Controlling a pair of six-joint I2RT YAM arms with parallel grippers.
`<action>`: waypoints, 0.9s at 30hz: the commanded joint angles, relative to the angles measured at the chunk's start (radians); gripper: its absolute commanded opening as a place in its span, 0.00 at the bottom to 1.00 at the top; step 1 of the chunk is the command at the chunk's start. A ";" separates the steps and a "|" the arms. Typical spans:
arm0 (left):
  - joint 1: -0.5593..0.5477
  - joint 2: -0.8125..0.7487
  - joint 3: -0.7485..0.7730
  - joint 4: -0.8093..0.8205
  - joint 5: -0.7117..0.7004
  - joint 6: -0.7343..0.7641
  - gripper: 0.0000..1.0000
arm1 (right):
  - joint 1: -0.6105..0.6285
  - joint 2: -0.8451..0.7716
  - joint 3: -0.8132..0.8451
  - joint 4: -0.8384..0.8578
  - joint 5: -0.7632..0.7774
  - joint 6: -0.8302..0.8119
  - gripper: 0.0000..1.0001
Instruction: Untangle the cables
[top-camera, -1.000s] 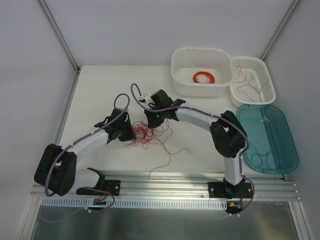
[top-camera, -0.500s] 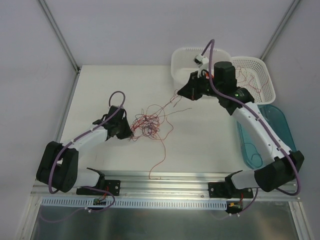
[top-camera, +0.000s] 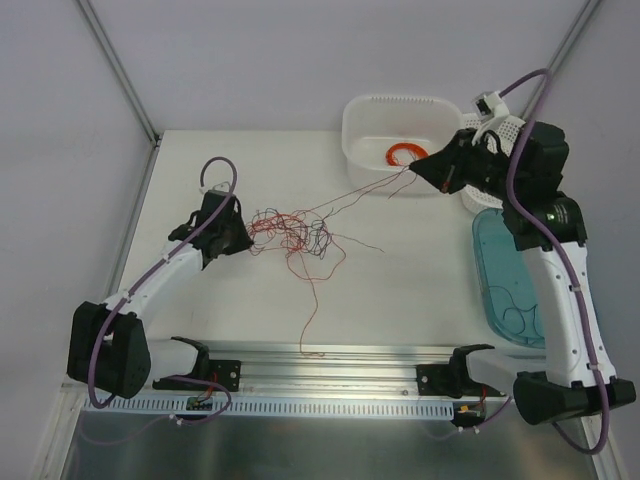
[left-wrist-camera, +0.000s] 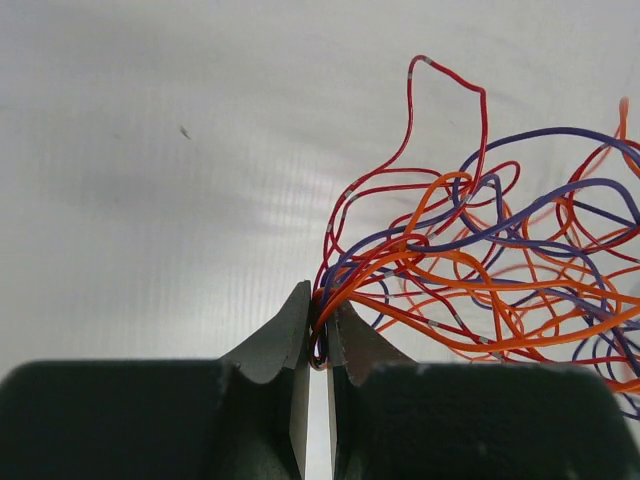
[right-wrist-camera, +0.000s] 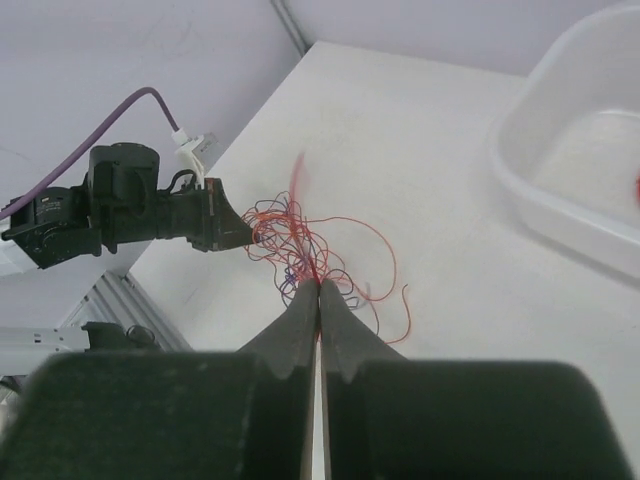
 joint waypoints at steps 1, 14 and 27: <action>0.060 0.019 0.011 -0.223 -0.306 0.124 0.00 | -0.067 -0.119 0.101 0.130 0.100 0.016 0.01; 0.097 -0.013 0.051 -0.266 -0.277 0.158 0.07 | -0.052 -0.172 -0.162 0.066 0.116 0.074 0.01; 0.101 -0.101 -0.054 -0.266 -0.292 0.112 0.07 | 0.012 -0.169 -0.281 -0.164 0.366 -0.031 0.01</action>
